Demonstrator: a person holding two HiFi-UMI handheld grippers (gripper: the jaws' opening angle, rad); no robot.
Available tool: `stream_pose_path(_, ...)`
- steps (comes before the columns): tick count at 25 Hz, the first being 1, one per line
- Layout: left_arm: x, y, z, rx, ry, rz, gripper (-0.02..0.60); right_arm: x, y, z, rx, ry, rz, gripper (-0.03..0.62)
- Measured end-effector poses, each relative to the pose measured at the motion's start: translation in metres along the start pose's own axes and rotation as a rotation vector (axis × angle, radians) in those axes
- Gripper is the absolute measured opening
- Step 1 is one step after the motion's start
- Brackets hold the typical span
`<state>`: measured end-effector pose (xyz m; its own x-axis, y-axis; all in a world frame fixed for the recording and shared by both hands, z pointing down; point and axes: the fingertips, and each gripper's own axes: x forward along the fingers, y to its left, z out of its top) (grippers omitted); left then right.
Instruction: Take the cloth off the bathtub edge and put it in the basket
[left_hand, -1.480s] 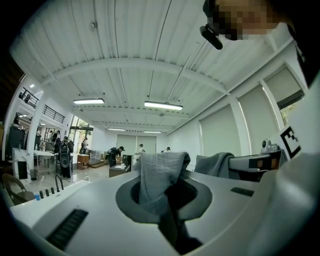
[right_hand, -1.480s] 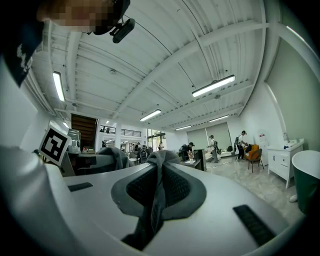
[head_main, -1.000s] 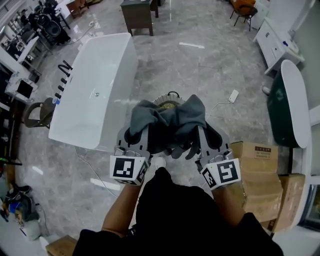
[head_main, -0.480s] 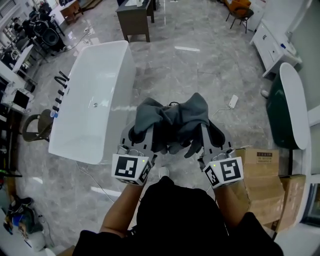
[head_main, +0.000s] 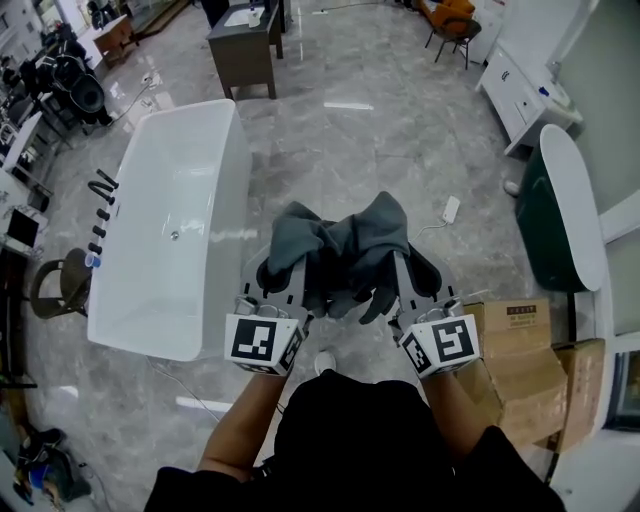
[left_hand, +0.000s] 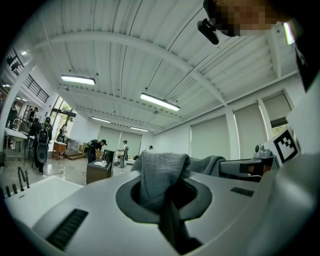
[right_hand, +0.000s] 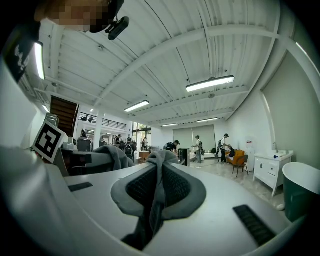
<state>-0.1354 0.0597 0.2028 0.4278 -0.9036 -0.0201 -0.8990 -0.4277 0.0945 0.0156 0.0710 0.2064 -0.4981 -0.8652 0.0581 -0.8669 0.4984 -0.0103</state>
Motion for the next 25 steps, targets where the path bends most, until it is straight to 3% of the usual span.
stream_pose_path(12, 0.023, 0.007, 0.012, 0.024, -0.026, 0.003, 0.043, 0.027, -0.012, 0.028, -0.027, -0.060, 0.024, 0.041)
stream_pose_path(19, 0.047, 0.008, 0.024, 0.070, -0.036, 0.034, 0.043, 0.046, -0.028, 0.042, 0.015, -0.101, 0.074, 0.041)
stream_pose_path(25, 0.074, 0.014, 0.028, 0.061, -0.034, 0.044, 0.043, 0.066, -0.045, 0.047, 0.045, -0.111, 0.107, 0.041)
